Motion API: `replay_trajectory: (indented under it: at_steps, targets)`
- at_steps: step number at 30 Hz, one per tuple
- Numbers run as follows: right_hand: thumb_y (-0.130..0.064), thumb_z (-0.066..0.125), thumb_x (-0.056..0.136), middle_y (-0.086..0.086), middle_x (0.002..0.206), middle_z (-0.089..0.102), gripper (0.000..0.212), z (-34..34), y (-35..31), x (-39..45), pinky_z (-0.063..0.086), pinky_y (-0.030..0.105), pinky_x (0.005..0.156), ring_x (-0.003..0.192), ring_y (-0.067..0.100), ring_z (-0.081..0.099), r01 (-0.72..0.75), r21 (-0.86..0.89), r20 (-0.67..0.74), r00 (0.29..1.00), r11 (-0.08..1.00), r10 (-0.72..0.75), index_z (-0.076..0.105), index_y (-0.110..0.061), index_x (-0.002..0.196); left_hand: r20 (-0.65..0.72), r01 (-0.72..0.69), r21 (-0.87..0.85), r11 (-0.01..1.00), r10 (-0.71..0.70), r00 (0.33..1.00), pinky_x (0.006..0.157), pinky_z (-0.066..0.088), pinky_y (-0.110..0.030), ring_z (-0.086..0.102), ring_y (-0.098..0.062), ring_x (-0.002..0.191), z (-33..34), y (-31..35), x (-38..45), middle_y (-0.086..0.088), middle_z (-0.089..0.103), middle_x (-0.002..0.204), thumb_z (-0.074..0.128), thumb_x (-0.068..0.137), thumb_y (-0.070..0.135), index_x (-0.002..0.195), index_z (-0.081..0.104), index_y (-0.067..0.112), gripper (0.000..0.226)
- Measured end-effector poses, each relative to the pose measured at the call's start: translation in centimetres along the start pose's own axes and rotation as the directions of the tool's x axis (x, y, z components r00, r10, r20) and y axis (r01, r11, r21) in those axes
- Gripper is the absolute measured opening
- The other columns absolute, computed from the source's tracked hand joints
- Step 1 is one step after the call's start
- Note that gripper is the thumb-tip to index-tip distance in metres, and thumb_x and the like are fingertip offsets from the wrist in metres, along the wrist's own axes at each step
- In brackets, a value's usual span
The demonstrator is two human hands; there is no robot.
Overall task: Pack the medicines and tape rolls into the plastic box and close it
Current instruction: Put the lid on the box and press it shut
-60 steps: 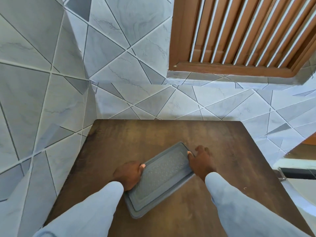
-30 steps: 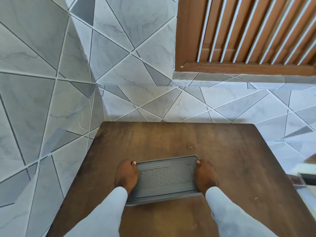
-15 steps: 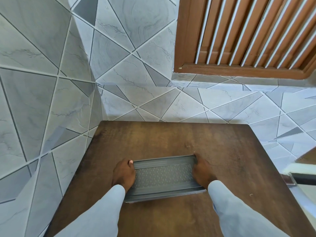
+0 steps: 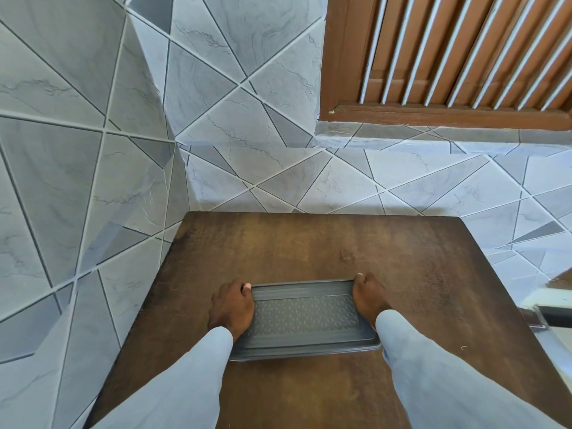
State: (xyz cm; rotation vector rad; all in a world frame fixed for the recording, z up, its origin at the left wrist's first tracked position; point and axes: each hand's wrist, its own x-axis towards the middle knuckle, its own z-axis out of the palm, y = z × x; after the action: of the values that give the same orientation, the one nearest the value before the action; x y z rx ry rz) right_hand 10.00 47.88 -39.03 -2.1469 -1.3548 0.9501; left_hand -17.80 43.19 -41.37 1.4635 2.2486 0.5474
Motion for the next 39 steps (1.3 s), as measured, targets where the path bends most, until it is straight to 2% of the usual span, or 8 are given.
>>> replay_trajectory:
  at_steps: [4,14,17,21,26,30,36,39]
  targets:
    - [-0.048,0.025,0.101,0.030,0.132,0.054,0.064,0.7,0.3,0.3,0.038,0.046,0.104,0.121,0.045,0.051,-0.070,-0.022,-0.006,0.998,0.997,0.070,0.053,0.004,0.126,0.054,-0.021,0.087,0.996,0.017,0.998,0.092,0.044,-0.041,0.055,-0.029,0.106,-0.1,0.3,0.5,-0.010,0.060,0.118,0.029,0.100,0.042,0.115,0.057,0.018,0.040]
    - [-0.041,0.024,0.103,0.029,0.122,0.058,0.054,0.3,0.3,0.2,0.042,0.044,0.091,0.109,0.045,0.056,0.000,-0.159,-0.045,0.999,0.987,-0.007,0.054,0.001,0.115,0.089,-0.043,0.141,0.989,0.031,0.996,0.097,0.046,-0.044,0.053,-0.030,0.115,0.0,0.3,0.3,-0.008,0.055,0.129,0.026,0.095,0.059,0.123,0.051,0.021,0.054]
    - [-0.042,0.027,0.103,0.026,0.117,0.060,0.051,-0.1,0.6,0.3,0.040,0.041,0.086,0.105,0.042,0.057,0.034,-0.074,-0.012,0.999,0.997,-0.035,0.056,-0.001,0.111,0.113,-0.055,0.052,0.997,0.049,0.992,0.096,0.046,-0.043,0.053,-0.027,0.112,0.0,0.1,0.6,-0.008,0.056,0.125,0.032,0.097,0.054,0.118,0.055,0.021,0.045]
    - [-0.039,0.035,0.102,0.016,0.099,0.063,0.035,-1.1,2.2,-0.8,0.046,0.040,0.084,0.088,0.030,0.056,0.090,0.020,0.038,0.995,0.996,-0.091,0.057,-0.014,0.091,0.074,-0.071,-0.165,0.984,0.084,0.994,0.087,0.043,-0.030,0.052,-0.016,0.097,-0.4,0.1,0.1,-0.004,0.060,0.114,0.046,0.098,0.040,0.107,0.061,0.019,0.028]
    - [-0.044,0.028,0.102,0.023,0.113,0.063,0.051,-0.7,2.7,-2.5,0.045,0.040,0.085,0.100,0.039,0.060,-0.027,-0.169,-0.060,0.998,0.985,0.017,0.059,-0.004,0.107,0.056,-0.107,-0.168,0.980,0.118,0.991,0.086,0.044,-0.030,0.055,-0.018,0.097,-0.2,0.4,0.0,-0.004,0.063,0.113,0.047,0.097,0.041,0.108,0.065,0.021,0.029]
    - [-0.063,0.023,0.095,0.023,0.120,0.061,0.069,-0.2,4.2,-5.0,0.045,0.044,0.089,0.106,0.041,0.059,-0.202,-0.138,-0.146,0.973,0.970,0.182,0.056,-0.007,0.118,0.060,-0.114,-0.075,0.991,0.118,0.991,0.091,0.049,-0.039,0.056,-0.023,0.100,0.0,0.3,-0.2,-0.004,0.063,0.113,0.044,0.096,0.048,0.106,0.062,0.024,0.032]
    - [-0.067,0.022,0.093,0.021,0.118,0.064,0.073,-0.1,4.2,-6.2,0.046,0.040,0.083,0.103,0.039,0.061,-0.241,-0.120,-0.175,0.960,0.963,0.218,0.059,-0.008,0.112,0.081,0.054,-0.044,0.998,-0.050,0.995,0.100,0.043,-0.047,0.050,-0.036,0.123,-0.5,0.8,-0.9,-0.014,0.049,0.139,0.043,0.090,0.064,0.133,0.045,0.013,0.067]
    - [-0.065,0.023,0.095,0.020,0.116,0.065,0.070,-0.1,4.0,-6.4,0.044,0.039,0.079,0.103,0.039,0.061,-0.228,-0.170,-0.219,0.957,0.959,0.188,0.060,-0.008,0.110,0.104,0.139,-0.035,0.990,-0.135,0.985,0.095,0.046,-0.049,0.052,-0.039,0.120,-0.6,0.7,-1.7,-0.014,0.048,0.140,0.039,0.087,0.070,0.135,0.040,0.013,0.074]
